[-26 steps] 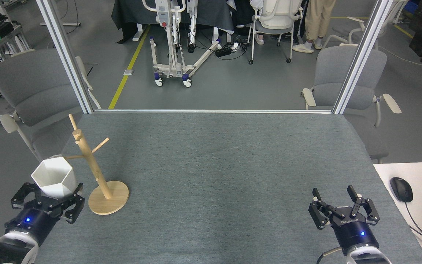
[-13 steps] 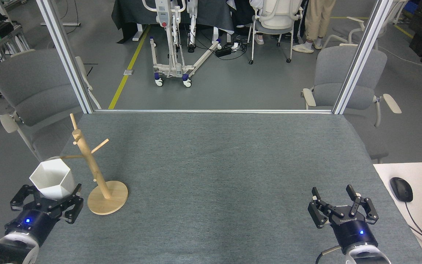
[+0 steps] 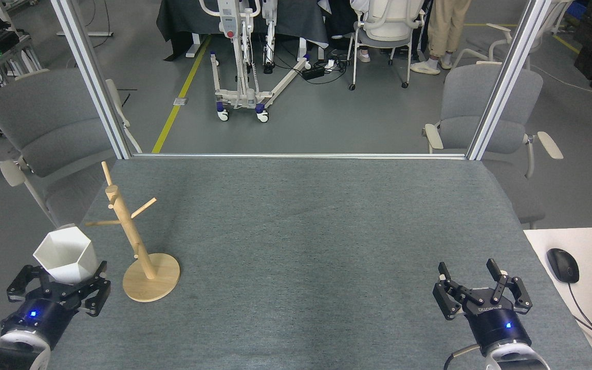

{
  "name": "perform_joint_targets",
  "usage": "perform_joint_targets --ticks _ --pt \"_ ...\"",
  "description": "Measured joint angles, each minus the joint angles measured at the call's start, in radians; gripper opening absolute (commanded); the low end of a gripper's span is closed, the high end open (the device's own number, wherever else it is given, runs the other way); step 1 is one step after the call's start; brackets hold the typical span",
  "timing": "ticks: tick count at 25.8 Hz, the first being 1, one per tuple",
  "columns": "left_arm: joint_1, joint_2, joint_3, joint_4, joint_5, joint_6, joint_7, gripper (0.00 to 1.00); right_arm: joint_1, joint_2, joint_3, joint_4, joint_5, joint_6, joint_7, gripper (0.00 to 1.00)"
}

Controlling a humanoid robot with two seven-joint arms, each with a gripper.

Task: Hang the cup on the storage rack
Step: 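Raise the cup and hook it onto a peg of the wooden stand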

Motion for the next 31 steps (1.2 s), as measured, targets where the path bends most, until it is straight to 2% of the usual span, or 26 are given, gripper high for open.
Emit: perform_joint_targets --ticks 14,31 --pt "-0.04 0.003 -0.005 0.005 -0.017 0.006 -0.012 0.0 0.0 -0.005 0.0 0.0 0.0 0.0 -0.002 1.0" --pt "-0.048 0.0 -0.07 0.006 -0.129 0.005 -0.012 0.0 -0.012 0.005 0.0 0.004 0.001 0.0 -0.003 1.0"
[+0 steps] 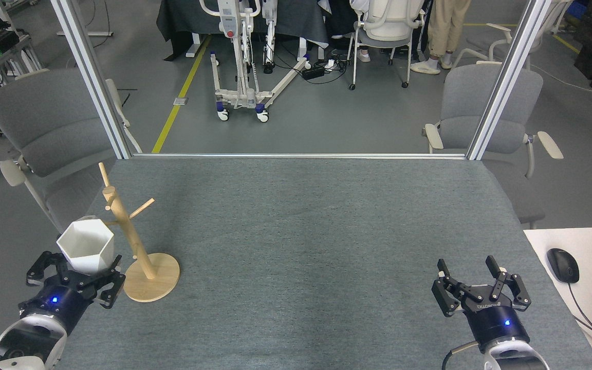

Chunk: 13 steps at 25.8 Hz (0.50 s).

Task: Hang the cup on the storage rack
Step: 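Raise the cup and hook it onto a peg of the wooden stand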

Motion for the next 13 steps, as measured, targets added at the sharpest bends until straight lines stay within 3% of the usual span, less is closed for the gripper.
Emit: perform_joint_targets --ticks 4,5,7,8,12,13 --pt "-0.002 0.0 -0.012 0.009 -0.019 0.002 0.0 0.0 -0.001 0.003 0.0 0.0 0.001 0.0 -0.003 1.0" --pt "-0.002 0.0 -0.017 0.015 -0.026 0.002 0.0 0.08 -0.001 0.005 0.0 0.0 0.001 0.001 -0.004 1.0" --pt "-0.002 -0.001 -0.024 0.023 -0.037 0.007 -0.001 0.45 -0.002 0.008 0.0 0.0 0.002 0.001 -0.005 1.0" --pt "-0.002 -0.002 -0.027 0.025 -0.041 0.013 -0.001 0.58 -0.002 0.01 0.0 0.0 0.003 0.001 -0.003 1.0" --pt "-0.003 -0.002 -0.035 0.031 -0.051 0.036 0.003 0.9 -0.002 0.014 0.0 0.001 0.006 0.002 0.0 1.0" --pt "-0.003 -0.002 -0.038 0.031 -0.052 0.041 0.004 0.94 -0.002 0.014 0.0 0.001 0.006 0.002 0.0 1.0"
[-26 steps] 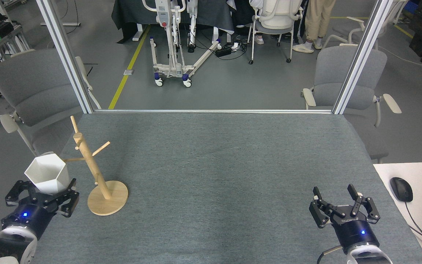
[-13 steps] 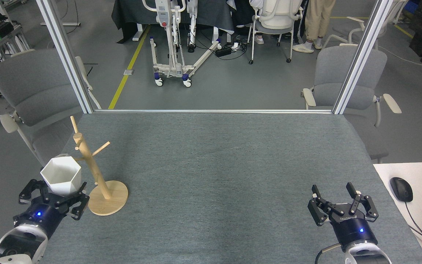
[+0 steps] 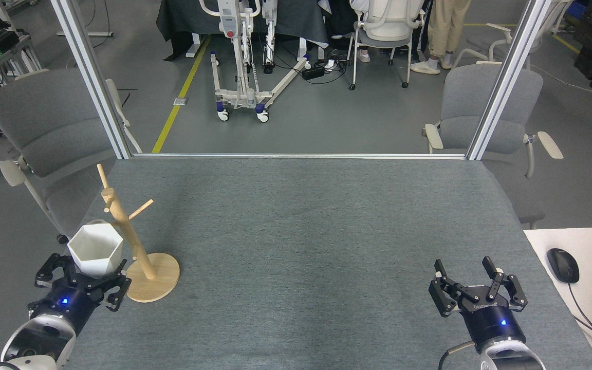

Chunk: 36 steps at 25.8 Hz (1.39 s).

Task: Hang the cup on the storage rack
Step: 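Raise the cup and hook it onto a peg of the wooden stand, then release the cup and pull the left gripper back toward the robot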

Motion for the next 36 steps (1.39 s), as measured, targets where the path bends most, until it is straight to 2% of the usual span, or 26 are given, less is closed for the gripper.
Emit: perform_joint_targets --ticks 2,11,31,34,36 --pt "-0.001 -0.001 -0.004 0.001 -0.001 0.012 0.005 0.97 0.0 0.0 0.0 0.0 0.0 0.0 0.0 1.0" --pt "-0.001 -0.009 -0.024 0.032 0.002 0.035 0.017 0.97 0.0 -0.007 -0.004 0.0 -0.002 0.0 0.001 1.0" --pt "-0.005 -0.097 -0.032 0.17 0.006 0.042 0.044 0.98 -0.008 -0.02 -0.008 0.015 -0.008 0.009 0.002 1.0" --pt "0.0 -0.137 -0.033 0.171 0.009 0.042 0.067 0.98 -0.01 -0.02 -0.009 0.014 -0.008 0.01 -0.001 1.0" --pt "0.004 -0.187 -0.033 0.168 0.01 0.042 0.074 0.98 -0.01 -0.02 -0.01 0.014 -0.008 0.011 -0.003 1.0"
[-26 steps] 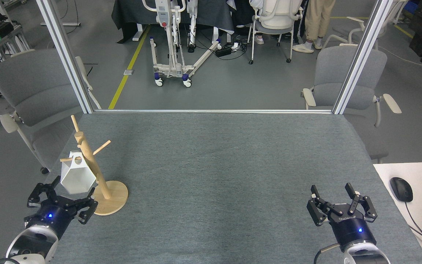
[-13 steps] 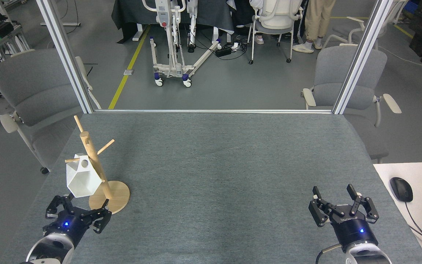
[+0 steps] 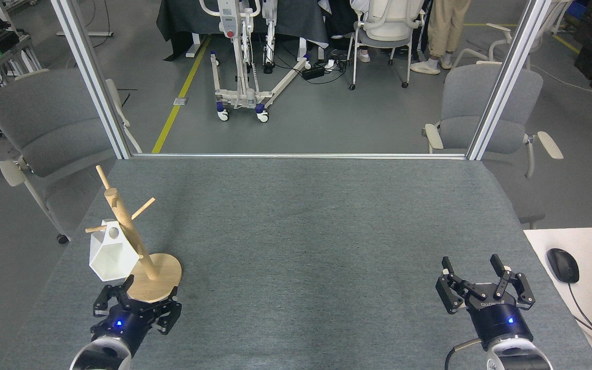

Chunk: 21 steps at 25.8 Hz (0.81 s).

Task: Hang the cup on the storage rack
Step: 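Release the cup and pull the left gripper back toward the robot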

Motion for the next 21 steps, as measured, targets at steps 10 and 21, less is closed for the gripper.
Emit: perform_joint_targets --ticks 10,21 --pt "-0.02 -0.142 -0.251 0.003 0.007 0.231 0.105 0.98 -0.013 0.006 -0.004 -0.005 0.0 0.004 -0.001 1.0" --pt "-0.111 -0.147 -0.423 0.0 0.228 0.413 0.117 0.99 -0.03 0.007 -0.008 -0.013 0.0 0.004 0.003 1.0"
